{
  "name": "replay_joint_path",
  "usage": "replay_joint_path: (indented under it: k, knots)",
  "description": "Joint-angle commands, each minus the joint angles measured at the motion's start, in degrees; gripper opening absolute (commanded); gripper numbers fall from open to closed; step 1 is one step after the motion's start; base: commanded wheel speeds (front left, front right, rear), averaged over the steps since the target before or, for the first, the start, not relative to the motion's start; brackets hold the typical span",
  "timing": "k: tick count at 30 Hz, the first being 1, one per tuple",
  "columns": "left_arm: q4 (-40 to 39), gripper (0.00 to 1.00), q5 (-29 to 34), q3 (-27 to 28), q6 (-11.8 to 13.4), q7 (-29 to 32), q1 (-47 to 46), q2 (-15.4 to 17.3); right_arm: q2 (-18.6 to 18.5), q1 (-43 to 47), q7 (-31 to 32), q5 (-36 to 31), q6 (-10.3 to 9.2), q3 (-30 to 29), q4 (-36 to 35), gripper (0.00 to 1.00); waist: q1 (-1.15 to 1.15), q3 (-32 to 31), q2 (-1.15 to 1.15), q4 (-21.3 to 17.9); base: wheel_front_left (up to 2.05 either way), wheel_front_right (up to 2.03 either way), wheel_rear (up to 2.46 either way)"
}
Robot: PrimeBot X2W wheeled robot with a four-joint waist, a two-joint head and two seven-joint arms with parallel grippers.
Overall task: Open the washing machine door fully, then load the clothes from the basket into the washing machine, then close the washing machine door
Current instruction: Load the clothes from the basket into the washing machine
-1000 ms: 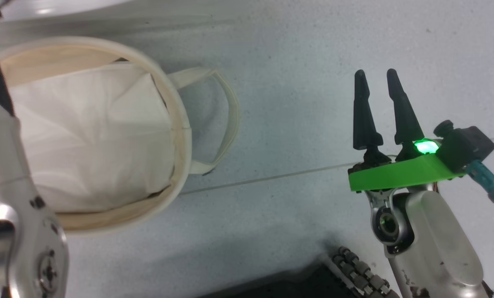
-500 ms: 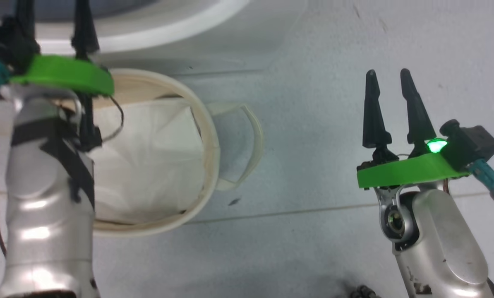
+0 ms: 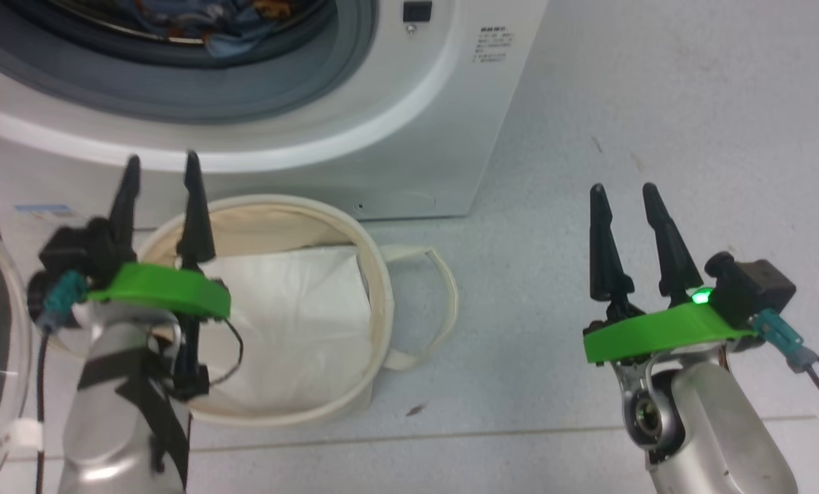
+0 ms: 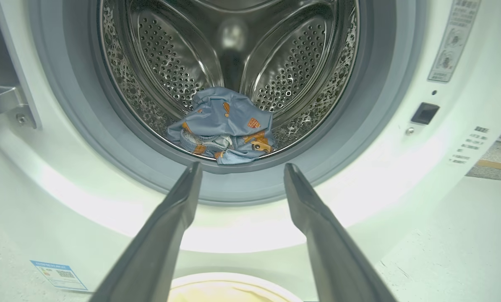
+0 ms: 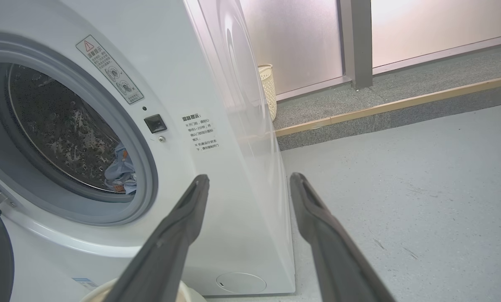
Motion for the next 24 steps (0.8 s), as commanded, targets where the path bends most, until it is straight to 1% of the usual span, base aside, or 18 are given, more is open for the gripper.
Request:
replay_joint_path:
  k: [1,7,10,13,24]
  knots:
    - [-2.4,1.00,-0.8,0.5,-0.1,-0.1,1.4,1.2,0.2,1.2,-0.7,0.6,0.43,1.5,-1.4,1.00,0.00,-2.7,0.00,0.6,0.00,0.00,0.00]
    - [-5.0,1.00,-2.8,-1.6,0.7,-0.1,6.7,1.2,0.2,2.9,-0.7,1.6,0.43,1.6,-0.9,1.00,0.00,-5.1,0.00,1.1,0.00,0.00,0.00]
    - [-7.0,1.00,-4.4,-3.2,0.6,-0.1,9.0,1.2,0.2,3.7,-0.7,2.2,0.43,2.0,-0.7,1.00,0.00,-5.7,0.00,1.5,0.00,0.00,0.00]
    - [-7.2,1.00,-4.7,-4.2,0.6,-0.1,9.5,1.2,0.2,4.0,-0.7,2.2,0.43,2.2,-0.6,1.00,0.00,-5.8,0.00,1.8,0.00,0.00,0.00]
    - [-9.4,1.00,-5.5,-6.1,1.8,-0.1,10.1,1.2,0.2,3.8,-0.7,2.2,0.43,2.8,-0.4,1.00,0.00,-5.7,0.00,1.9,0.00,0.00,0.00]
